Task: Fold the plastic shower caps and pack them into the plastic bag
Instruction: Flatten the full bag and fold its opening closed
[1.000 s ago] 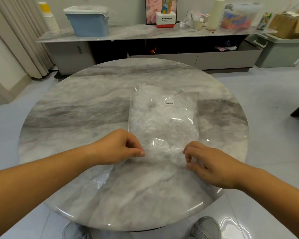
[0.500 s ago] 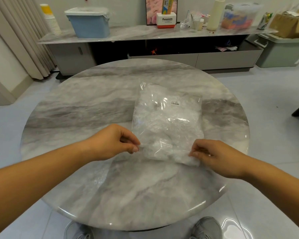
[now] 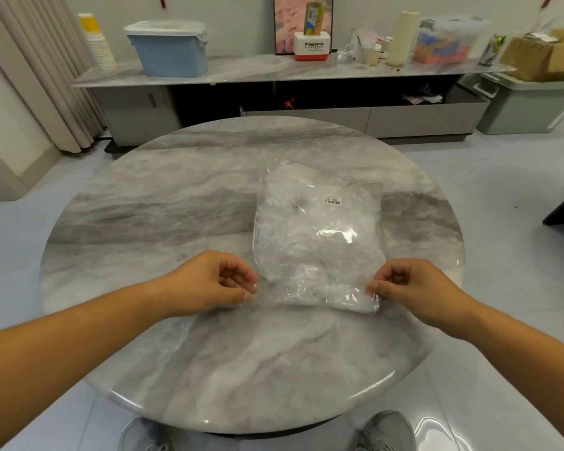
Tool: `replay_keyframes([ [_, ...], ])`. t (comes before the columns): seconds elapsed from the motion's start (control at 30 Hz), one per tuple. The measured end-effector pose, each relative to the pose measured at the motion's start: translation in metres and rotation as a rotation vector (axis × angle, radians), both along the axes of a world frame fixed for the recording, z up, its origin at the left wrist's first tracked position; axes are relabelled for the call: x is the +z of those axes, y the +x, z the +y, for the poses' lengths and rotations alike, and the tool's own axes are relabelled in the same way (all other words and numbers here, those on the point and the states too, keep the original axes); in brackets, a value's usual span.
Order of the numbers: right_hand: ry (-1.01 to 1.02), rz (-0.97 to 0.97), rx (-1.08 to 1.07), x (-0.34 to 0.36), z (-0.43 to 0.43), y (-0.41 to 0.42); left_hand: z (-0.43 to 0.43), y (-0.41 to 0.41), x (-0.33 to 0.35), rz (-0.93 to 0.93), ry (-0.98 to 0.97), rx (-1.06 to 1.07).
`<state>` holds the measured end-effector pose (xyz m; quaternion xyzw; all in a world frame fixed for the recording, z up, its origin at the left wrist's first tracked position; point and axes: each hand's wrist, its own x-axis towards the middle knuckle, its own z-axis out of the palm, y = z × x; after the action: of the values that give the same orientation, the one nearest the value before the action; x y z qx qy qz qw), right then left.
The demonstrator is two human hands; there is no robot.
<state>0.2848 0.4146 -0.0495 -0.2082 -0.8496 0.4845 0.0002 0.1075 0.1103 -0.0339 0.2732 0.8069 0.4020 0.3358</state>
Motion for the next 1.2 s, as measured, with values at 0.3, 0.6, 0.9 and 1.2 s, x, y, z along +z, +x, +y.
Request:
replay_keyframes([
  [0.3, 0.254, -0.103, 0.149, 0.001, 0.0, 0.002, 0.002, -0.006, -0.005, -0.016, 0.026, 0.142],
  [0.6, 0.157, -0.079, 0.051, 0.001, 0.002, -0.002, 0.009, -0.003, -0.014, -0.024, 0.089, 0.236],
  [0.9, 0.349, -0.105, 0.027, -0.008, 0.006, -0.004, 0.014, -0.007, -0.007, 0.073, 0.055, 0.118],
  [1.2, 0.454, -0.089, -0.016, -0.014, 0.001, -0.012, 0.018, -0.006, -0.014, 0.017, 0.013, 0.245],
])
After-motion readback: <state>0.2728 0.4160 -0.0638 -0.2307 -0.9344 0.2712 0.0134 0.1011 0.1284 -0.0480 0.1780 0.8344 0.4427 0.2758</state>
